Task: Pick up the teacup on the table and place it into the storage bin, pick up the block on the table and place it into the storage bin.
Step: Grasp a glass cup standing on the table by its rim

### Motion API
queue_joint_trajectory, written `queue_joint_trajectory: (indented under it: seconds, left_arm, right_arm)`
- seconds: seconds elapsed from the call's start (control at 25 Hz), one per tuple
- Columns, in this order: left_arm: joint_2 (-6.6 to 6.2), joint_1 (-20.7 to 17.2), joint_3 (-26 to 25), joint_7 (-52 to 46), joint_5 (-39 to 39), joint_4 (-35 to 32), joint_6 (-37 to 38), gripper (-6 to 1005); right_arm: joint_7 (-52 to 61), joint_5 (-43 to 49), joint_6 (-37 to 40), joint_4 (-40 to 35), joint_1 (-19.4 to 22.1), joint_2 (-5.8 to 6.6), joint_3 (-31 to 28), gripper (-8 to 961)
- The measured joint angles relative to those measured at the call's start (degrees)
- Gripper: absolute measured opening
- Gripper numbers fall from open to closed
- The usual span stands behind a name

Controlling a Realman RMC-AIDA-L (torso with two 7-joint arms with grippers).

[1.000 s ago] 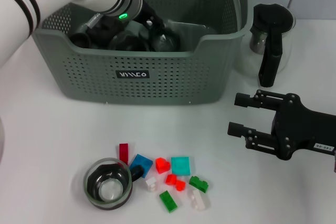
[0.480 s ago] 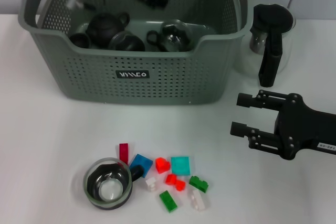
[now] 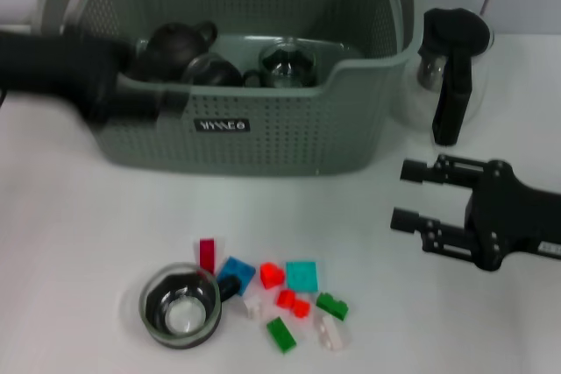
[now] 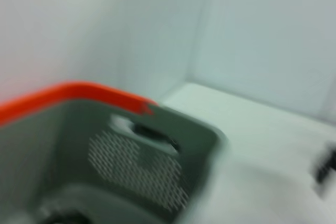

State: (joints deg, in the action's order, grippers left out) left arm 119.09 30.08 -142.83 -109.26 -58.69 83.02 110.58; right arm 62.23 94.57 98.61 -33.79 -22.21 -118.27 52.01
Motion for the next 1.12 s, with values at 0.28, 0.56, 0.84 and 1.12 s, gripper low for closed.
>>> queue_joint_trajectory:
  seconds: [0.28,0.56,0.84,1.12]
  left_arm:
    - [1.71,-6.3,5.8,2.6,11.4,-0.1,2.4,492]
    - [5.20,-5.4,13.2,1.7,22.3,-0.3,-1.6,492]
    - [5.20,-5.8,25.7,-3.6,25.1,-1.5,-10.6,491]
    - [5.23,-5.4,32.3,-6.6,29.2,-3.7,-14.9,493]
  right_arm:
    - [1.0,0.4,-0.6,0.0,-0.4,0.15,0.1,642]
    - [1.1,1.1,-1.0,0.3,-0.5,0.14,-0.1,642]
    - [1.1,2.0,-1.4,0.4,-0.7,0.00,-0.1,643]
    - [1.1,2.1,-1.5,0.4,-0.8,-0.03,-0.1,642]
